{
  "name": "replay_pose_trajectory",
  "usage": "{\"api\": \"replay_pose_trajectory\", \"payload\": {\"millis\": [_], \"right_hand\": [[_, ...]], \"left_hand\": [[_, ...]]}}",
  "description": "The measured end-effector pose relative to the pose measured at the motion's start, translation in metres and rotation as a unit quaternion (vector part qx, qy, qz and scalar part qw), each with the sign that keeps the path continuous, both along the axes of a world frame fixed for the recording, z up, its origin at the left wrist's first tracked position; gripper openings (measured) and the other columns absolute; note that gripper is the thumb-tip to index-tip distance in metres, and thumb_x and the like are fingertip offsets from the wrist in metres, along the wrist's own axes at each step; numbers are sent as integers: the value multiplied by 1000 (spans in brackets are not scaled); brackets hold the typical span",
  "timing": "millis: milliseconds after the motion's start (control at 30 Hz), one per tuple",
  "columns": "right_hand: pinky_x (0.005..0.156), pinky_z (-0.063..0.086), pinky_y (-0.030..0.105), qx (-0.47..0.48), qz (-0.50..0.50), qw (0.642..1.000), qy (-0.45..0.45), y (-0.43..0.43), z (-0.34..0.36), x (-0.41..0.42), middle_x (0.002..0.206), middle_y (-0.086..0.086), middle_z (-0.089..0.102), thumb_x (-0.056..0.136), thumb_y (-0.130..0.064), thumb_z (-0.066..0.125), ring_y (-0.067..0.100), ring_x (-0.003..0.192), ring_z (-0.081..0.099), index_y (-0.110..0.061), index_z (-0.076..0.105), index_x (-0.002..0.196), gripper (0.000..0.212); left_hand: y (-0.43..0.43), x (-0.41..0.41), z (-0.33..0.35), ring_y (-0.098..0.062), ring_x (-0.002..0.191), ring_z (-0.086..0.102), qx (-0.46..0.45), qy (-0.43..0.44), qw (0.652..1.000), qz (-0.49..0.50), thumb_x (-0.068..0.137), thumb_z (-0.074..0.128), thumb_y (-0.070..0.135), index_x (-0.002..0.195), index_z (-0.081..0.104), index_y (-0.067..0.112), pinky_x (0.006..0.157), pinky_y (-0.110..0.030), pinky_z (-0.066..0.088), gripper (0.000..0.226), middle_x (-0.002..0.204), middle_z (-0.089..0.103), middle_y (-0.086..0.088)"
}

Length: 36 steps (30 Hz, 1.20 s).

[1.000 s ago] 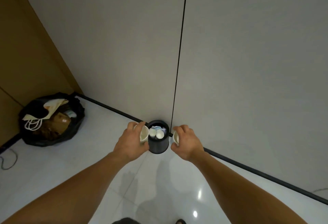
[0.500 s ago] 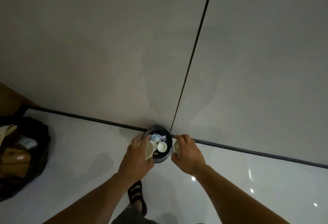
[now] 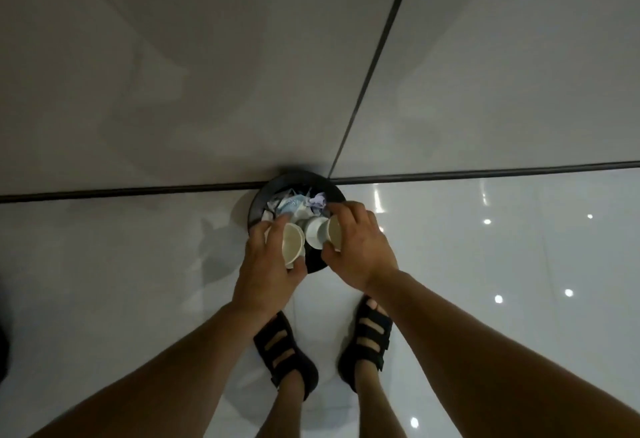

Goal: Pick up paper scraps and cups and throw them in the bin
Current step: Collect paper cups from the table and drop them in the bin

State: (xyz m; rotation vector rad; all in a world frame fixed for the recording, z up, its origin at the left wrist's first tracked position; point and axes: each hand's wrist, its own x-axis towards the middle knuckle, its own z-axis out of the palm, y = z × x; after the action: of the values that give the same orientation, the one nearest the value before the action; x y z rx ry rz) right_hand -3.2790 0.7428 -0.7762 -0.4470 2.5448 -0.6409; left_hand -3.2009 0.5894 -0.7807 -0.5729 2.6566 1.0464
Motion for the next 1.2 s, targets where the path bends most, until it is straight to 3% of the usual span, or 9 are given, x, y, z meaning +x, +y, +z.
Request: {"api": "replay_pose_trajectory", "payload": {"millis": [100, 200, 400, 533, 600, 667, 800, 1033, 1200], "right_hand": [[98, 44, 35, 14, 23, 1000, 0, -6, -53, -1, 138, 5, 42, 83, -33, 64, 24, 122, 41, -19, 36, 144, 68], [98, 44, 36, 19, 31, 999, 5, -8, -89, -3, 138, 6, 43, 83, -35, 66, 25, 123, 42, -18, 37, 143, 69], [94, 48, 35, 14, 27, 999, 8, -15, -125, -11, 136, 7, 43, 83, -34, 68, 27, 121, 46, -18, 37, 143, 69], [101, 43, 38, 12, 37, 997, 65, -21, -135, -12, 138, 9, 46, 87, -38, 65, 28, 125, 46, -17, 40, 143, 65], [113, 30, 43, 30, 59, 994, 90, -25, -141, -8, 148, 10, 40, 92, -43, 55, 29, 138, 35, -16, 34, 148, 66], [121, 11, 48, 59, 89, 991, 79, -24, -149, -3, 161, 10, 17, 96, -48, 43, 28, 150, 9, -17, 14, 155, 73], [120, -7, 49, 87, 120, 987, 63, -18, -159, 2, 163, 8, -13, 93, -54, 37, 24, 149, -18, -21, -10, 155, 85], [119, -9, 46, 75, 136, 988, 19, -5, -141, -3, 162, 4, -18, 81, -51, 53, 20, 146, -26, -23, -13, 155, 103], [119, -9, 48, 89, 110, 990, -16, 15, -94, -2, 160, 0, -26, 80, -51, 57, 17, 141, -36, -32, -30, 147, 111]], "left_hand": [[2, -10, -56, -24, 123, 42, -8, -1, 1000, -18, 78, 75, 21, 145, 31, 25, 87, -28, 44, 80, 137, 32, -5], [3, -16, -93, -30, 125, 42, -30, -6, 998, -53, 76, 76, 20, 144, 35, 18, 91, -39, 50, 79, 137, 36, -13], [-11, -22, -118, -36, 115, 47, -145, -10, 984, -106, 73, 77, 17, 141, 41, 12, 86, -43, 50, 77, 132, 43, -19], [-11, -21, -128, -38, 117, 47, -191, -2, 975, -117, 70, 77, 22, 139, 44, 9, 88, -44, 47, 78, 131, 47, -21], [-7, -17, -134, -37, 125, 43, -203, -1, 971, -125, 70, 75, 31, 141, 41, 7, 96, -47, 45, 82, 137, 45, -20], [-4, -10, -142, -37, 138, 31, -207, -16, 970, -127, 74, 69, 46, 147, 29, 6, 107, -50, 36, 92, 147, 35, -20], [-4, 5, -154, -31, 148, 4, -229, -35, 964, -133, 85, 48, 64, 153, 11, 10, 115, -52, 16, 95, 159, 12, -16], [-16, 8, -131, -35, 147, 9, -223, -59, 961, -155, 81, 50, 57, 152, 16, 9, 110, -58, 26, 93, 158, 15, -18], [-21, 4, -67, -36, 146, 13, -232, -67, 960, -142, 81, 54, 55, 151, 22, 7, 108, -60, 29, 91, 158, 17, -17]]}}
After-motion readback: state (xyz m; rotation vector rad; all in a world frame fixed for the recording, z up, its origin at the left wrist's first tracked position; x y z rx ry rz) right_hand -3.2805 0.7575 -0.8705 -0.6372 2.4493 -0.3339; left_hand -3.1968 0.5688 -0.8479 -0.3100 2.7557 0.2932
